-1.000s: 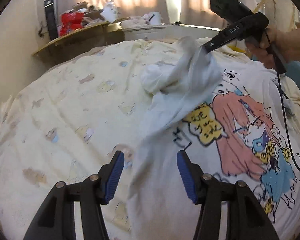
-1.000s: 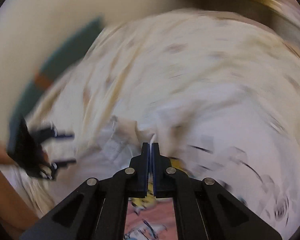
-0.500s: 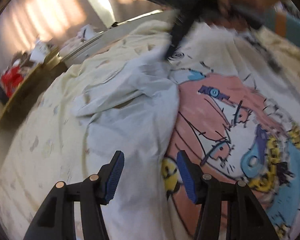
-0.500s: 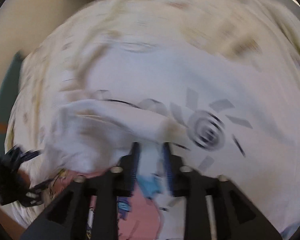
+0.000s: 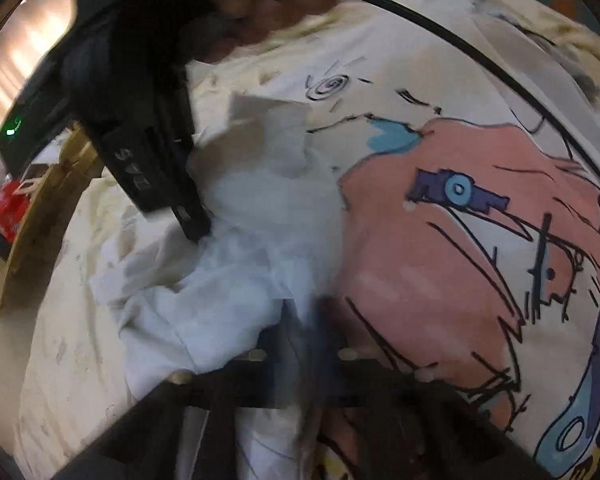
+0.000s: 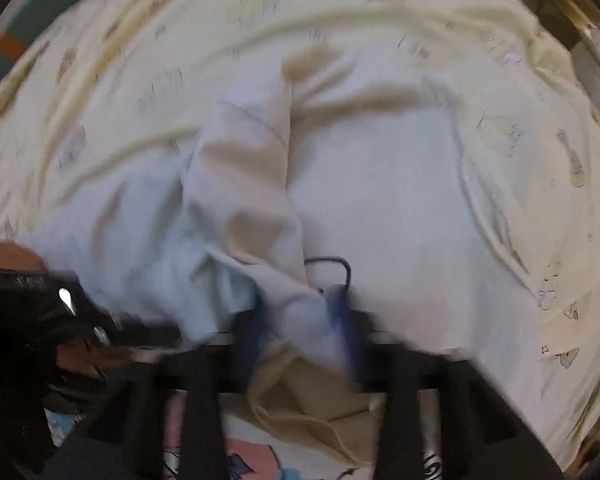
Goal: Fold clothes
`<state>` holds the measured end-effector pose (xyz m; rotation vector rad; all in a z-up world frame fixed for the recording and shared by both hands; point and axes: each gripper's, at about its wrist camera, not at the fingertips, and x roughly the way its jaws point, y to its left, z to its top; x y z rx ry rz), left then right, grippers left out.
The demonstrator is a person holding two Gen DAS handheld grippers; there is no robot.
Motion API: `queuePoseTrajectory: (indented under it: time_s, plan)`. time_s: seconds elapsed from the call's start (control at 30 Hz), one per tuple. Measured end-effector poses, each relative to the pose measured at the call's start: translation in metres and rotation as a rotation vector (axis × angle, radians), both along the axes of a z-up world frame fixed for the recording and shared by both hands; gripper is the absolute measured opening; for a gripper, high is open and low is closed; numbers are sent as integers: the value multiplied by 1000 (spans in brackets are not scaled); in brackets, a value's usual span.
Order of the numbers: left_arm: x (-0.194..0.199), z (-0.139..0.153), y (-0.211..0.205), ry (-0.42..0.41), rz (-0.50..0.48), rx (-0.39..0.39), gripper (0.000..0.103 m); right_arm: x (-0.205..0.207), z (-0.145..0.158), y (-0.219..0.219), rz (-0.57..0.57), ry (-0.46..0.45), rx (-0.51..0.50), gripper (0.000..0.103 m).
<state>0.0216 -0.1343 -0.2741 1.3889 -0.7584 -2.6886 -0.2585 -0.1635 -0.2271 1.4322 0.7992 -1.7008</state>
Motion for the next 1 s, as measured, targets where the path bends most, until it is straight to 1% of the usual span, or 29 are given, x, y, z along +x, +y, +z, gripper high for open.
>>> queuePoseTrajectory:
  time_s: [0.1, 0.13, 0.2, 0.23, 0.3, 0.37, 0.4, 0.43, 0.47, 0.5, 0.6, 0.77, 0.83, 0.9, 0.93, 0.97, 1.0]
  plan:
    - [12, 20, -8, 80, 26, 40, 5, -8, 37, 13, -41, 34, -132, 5]
    - [17, 29, -11, 115, 40, 49, 5, -15, 51, 21, -80, 44, -176, 5]
    - [27, 35, -9, 150, 16, 31, 5, -35, 73, 41, -184, 39, -253, 5]
    - [32, 39, -8, 167, 2, 22, 5, -46, 78, 51, -232, 45, -263, 5]
    - [42, 45, -5, 201, -25, 3, 5, -67, 73, 65, -312, 34, -229, 5]
    - [51, 51, -3, 234, -52, -16, 5, -81, 59, 70, -382, 63, -144, 5]
    - [53, 47, 1, 218, -63, -25, 5, -88, 52, 71, -415, 85, -94, 9]
    - [51, 41, 1, 190, -57, -45, 5, -93, 47, 76, -454, 84, -82, 11]
    - [49, 35, 2, 160, -50, -66, 5, -98, 46, 83, -498, 65, -102, 11]
    - [48, 30, 0, 143, -37, -67, 5, -97, 46, 90, -516, 50, -115, 11]
    - [58, 28, -13, 145, 2, -59, 6, -76, 45, 106, -507, 18, -142, 13]
    - [81, 29, -30, 157, 27, -89, 7, -40, 45, 133, -492, -36, -185, 14]
    - [88, 23, -33, 111, 17, -100, 9, -24, 43, 144, -487, -59, -200, 14]
    - [95, 18, -37, 63, 5, -111, 13, -5, 36, 152, -487, -84, -206, 14]
    - [99, 21, -35, 62, -24, -86, 16, 1, 32, 156, -488, -89, -207, 14]
    - [102, 27, -29, 77, -57, -80, 30, 5, 29, 159, -496, -93, -211, 14]
    - [103, 33, -22, 99, -92, -86, 46, 8, 26, 164, -509, -96, -216, 14]
